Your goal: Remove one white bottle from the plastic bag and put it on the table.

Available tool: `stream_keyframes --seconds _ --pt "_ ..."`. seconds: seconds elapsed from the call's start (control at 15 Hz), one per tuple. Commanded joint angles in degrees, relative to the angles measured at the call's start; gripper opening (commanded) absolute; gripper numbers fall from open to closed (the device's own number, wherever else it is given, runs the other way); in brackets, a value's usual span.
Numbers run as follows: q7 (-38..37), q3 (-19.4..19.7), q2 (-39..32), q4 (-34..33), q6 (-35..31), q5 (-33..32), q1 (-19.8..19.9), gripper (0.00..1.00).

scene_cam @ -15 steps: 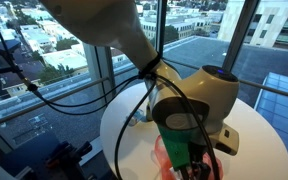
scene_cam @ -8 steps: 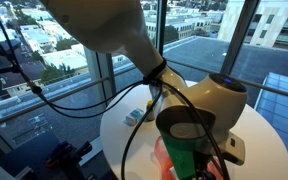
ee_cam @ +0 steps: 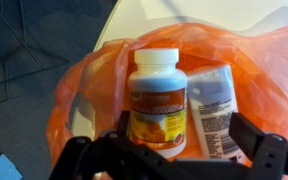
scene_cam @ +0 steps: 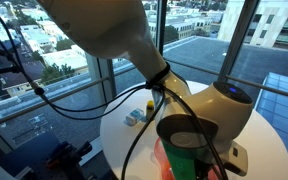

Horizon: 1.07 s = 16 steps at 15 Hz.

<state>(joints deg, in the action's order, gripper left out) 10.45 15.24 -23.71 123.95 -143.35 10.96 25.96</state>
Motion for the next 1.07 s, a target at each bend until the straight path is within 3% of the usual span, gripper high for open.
stream_keyframes --seconds 0.0,0.2,0.33,0.67,1.0 --pt "1.85 -0.97 -1.58 -1.41 -0.64 1.39 1.6 1.0" --pt "1.43 -0.98 -2.59 -1.69 -0.79 1.22 1.67 0.96" --pt "1.22 -1.0 -3.16 -1.84 -0.97 1.1 1.66 0.76" --pt "0.08 -0.86 -2.53 -1.44 -1.9 0.81 1.21 0.38" --pt "-2.03 -0.27 1.62 0.72 -1.76 -0.24 -0.69 0.36"
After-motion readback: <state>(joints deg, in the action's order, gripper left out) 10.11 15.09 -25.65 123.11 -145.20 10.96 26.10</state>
